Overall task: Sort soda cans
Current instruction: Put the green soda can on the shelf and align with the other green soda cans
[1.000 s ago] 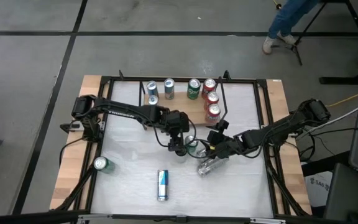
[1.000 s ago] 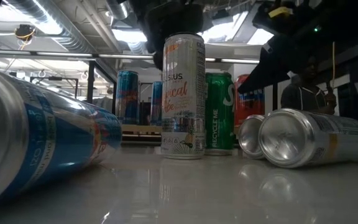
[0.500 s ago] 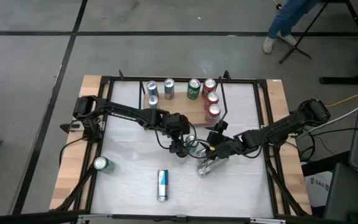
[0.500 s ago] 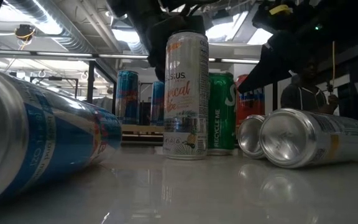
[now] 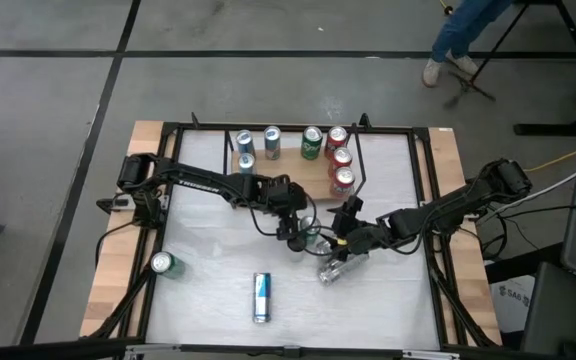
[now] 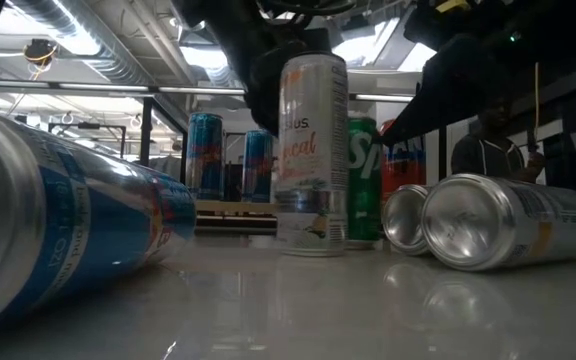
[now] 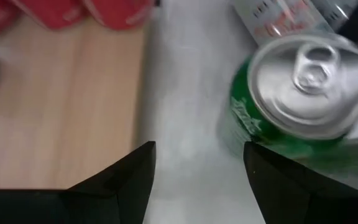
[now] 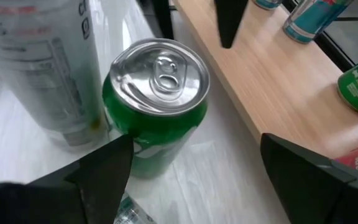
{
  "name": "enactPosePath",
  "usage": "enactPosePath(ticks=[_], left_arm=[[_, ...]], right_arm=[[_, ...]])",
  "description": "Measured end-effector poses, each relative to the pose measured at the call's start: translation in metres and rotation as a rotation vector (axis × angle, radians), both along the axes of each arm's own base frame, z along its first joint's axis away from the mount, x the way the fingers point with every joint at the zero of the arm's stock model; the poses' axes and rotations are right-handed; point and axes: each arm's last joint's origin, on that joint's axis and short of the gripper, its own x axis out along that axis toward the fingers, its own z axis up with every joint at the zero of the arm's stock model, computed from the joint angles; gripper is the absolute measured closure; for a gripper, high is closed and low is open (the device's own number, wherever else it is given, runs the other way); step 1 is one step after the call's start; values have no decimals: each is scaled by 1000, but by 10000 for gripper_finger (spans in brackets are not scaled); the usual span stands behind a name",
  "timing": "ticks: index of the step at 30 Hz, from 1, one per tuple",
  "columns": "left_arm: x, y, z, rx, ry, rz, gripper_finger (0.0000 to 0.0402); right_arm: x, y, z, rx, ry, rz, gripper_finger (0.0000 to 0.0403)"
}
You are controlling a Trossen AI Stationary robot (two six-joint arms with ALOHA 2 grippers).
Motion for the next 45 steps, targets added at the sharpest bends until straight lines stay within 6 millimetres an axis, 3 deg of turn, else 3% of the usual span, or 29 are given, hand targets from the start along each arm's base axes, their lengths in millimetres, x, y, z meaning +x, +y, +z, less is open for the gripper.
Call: enactPosePath(ticks=[18, 25, 45], left_arm=[[-5, 1, -1, 40, 48, 18, 163], [-4, -4, -1, -55, 45, -42, 163], [4, 2, 5, -15, -63, -4, 163]], right_arm=[[-8, -5, 14, -41, -32, -29, 58], [-10, -6, 13, -74, -19, -54, 58], [-2, -2, 9, -17, -36, -8, 58]])
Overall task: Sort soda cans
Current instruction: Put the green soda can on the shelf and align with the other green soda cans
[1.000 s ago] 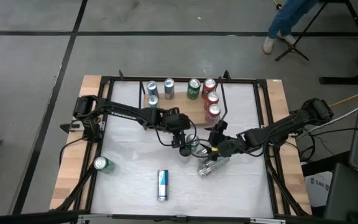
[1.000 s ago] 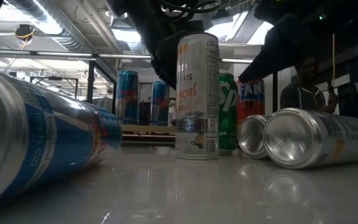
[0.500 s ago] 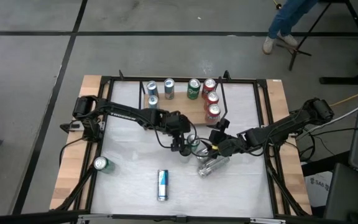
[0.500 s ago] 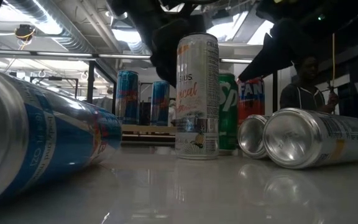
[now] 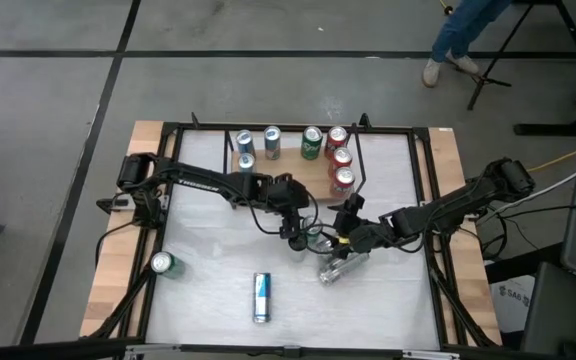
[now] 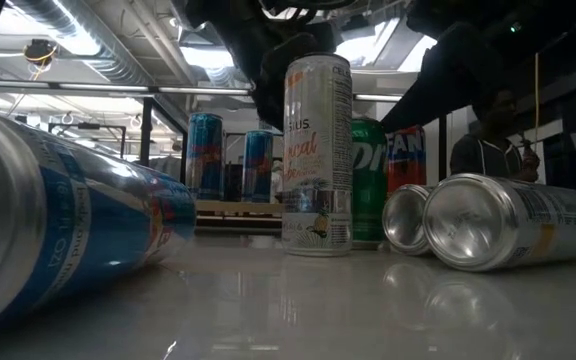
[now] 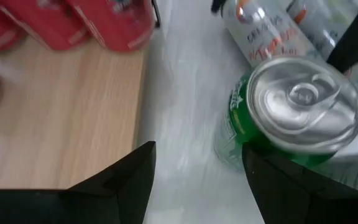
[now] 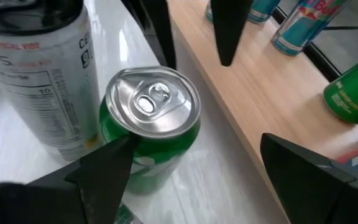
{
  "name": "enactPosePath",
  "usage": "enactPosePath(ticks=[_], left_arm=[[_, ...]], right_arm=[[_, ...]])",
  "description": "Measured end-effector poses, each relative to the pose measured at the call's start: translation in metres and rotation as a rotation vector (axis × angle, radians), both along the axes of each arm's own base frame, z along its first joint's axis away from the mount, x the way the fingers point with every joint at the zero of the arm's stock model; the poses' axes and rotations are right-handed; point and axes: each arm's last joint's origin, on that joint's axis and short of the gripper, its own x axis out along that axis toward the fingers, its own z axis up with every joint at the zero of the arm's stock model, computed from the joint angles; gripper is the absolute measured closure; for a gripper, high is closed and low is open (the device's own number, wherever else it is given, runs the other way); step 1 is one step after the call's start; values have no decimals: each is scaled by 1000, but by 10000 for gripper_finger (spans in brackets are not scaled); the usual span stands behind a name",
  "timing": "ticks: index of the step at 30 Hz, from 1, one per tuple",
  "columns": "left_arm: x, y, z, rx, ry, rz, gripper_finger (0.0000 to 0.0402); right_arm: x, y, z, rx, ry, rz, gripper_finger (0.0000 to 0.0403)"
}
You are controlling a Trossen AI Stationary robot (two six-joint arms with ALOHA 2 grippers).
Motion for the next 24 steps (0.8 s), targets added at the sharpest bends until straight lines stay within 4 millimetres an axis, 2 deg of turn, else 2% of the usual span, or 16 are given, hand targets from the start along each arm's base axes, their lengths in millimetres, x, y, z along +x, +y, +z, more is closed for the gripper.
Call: enactPosePath(ticks=[10, 14, 24], left_arm=[[1, 5, 2, 22, -18, 7, 163], [-1, 7, 5, 23, -21, 12, 163], [-22, 11, 38, 34, -39, 21, 163]], right_arm=[[-1, 0, 2, -1, 0, 0, 58], [0, 0, 11, 3, -10, 14, 58], [10, 6, 43, -30, -5, 140, 58]])
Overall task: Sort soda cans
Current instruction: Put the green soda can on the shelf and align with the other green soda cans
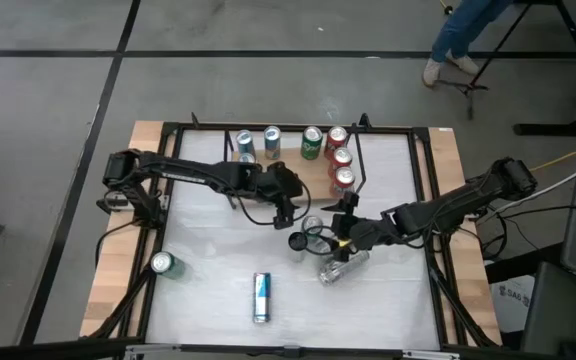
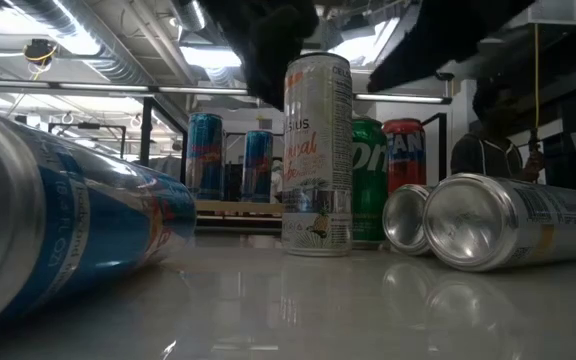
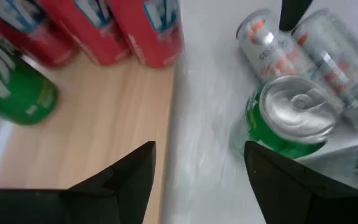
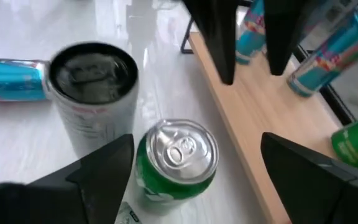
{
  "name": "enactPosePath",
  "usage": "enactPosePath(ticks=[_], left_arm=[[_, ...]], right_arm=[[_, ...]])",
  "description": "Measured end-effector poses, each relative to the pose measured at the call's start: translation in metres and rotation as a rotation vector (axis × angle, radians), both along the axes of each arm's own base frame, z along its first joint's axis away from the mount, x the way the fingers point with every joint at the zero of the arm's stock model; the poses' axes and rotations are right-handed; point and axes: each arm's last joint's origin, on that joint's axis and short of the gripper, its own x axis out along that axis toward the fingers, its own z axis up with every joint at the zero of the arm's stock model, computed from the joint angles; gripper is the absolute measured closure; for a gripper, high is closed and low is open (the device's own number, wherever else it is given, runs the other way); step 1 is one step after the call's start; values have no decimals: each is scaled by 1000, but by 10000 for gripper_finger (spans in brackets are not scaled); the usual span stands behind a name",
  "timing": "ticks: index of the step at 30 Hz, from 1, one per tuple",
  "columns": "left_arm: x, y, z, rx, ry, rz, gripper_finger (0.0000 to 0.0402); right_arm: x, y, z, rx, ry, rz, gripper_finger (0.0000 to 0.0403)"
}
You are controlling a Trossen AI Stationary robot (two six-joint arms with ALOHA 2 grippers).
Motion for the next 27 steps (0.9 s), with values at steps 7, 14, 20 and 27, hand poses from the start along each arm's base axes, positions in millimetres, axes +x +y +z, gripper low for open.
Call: enactPosePath(ticks=[7, 14, 20, 27], left_arm=[[-22, -1, 28, 1, -25, 0, 163], [-45, -1, 48, 0, -8, 1, 163], [-59, -2, 57, -15, 8, 11, 163], [-64, -2, 59, -17, 22, 12, 163]], right_arm=[[6, 0, 37, 8, 36, 52, 58], [16, -14, 59, 131, 30, 126, 58], [18, -31, 56, 218, 76, 104, 58], [27, -33, 39, 236, 157, 106, 58]])
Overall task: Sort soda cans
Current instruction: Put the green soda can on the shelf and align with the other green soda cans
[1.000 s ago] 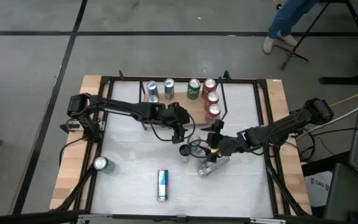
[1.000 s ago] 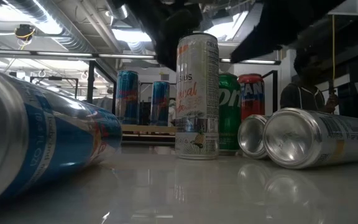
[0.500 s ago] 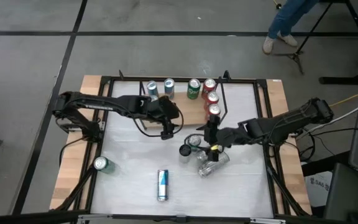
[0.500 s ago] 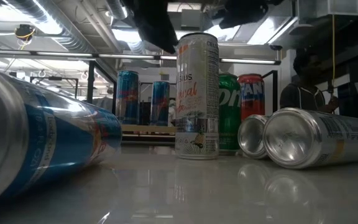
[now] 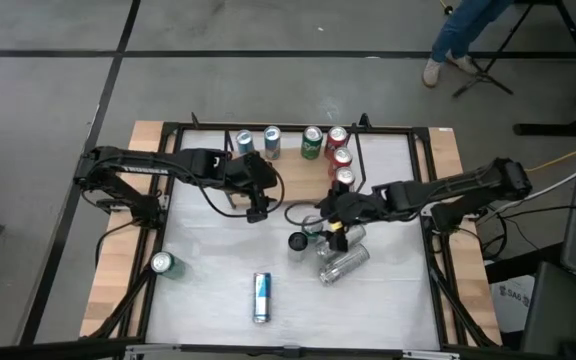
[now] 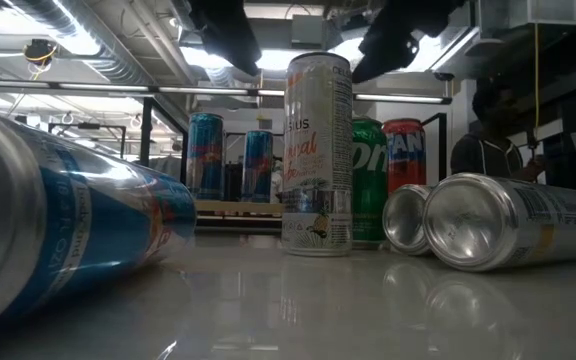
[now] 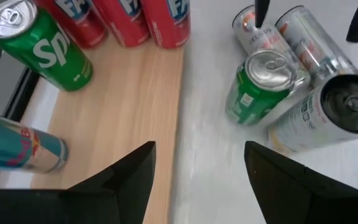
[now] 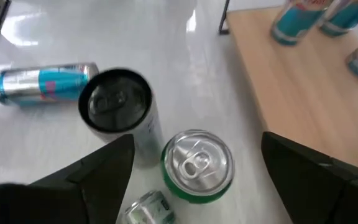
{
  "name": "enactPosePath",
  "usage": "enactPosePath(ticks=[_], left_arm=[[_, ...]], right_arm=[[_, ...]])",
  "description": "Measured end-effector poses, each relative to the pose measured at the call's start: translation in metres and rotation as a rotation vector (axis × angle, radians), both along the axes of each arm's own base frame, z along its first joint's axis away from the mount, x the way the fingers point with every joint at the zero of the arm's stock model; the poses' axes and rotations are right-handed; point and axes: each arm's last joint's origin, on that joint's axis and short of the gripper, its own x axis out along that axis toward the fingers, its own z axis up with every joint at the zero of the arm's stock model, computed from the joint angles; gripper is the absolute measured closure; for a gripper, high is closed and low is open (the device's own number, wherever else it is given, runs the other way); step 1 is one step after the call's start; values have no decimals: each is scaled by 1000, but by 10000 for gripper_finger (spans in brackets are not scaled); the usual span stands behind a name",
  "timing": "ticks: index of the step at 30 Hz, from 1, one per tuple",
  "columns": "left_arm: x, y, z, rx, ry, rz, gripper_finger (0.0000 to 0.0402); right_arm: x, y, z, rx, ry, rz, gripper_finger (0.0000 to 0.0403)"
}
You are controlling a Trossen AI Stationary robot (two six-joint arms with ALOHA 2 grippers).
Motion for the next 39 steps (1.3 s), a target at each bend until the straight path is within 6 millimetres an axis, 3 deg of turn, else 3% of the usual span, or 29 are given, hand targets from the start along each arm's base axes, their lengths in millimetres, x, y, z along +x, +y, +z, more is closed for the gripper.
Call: enactPosePath(ticks=[14, 31, 39], left_arm=[[0, 0, 0, -4, -1, 5, 163], [0, 0, 0, -21, -6, 25, 163], [1, 0, 0, -21, -8, 25, 163]], right_arm=[[16, 0, -35, -64, 140, 16, 58], [18, -2, -35, 31, 115, -152, 58], [24, -1, -49, 86, 154, -214, 58]])
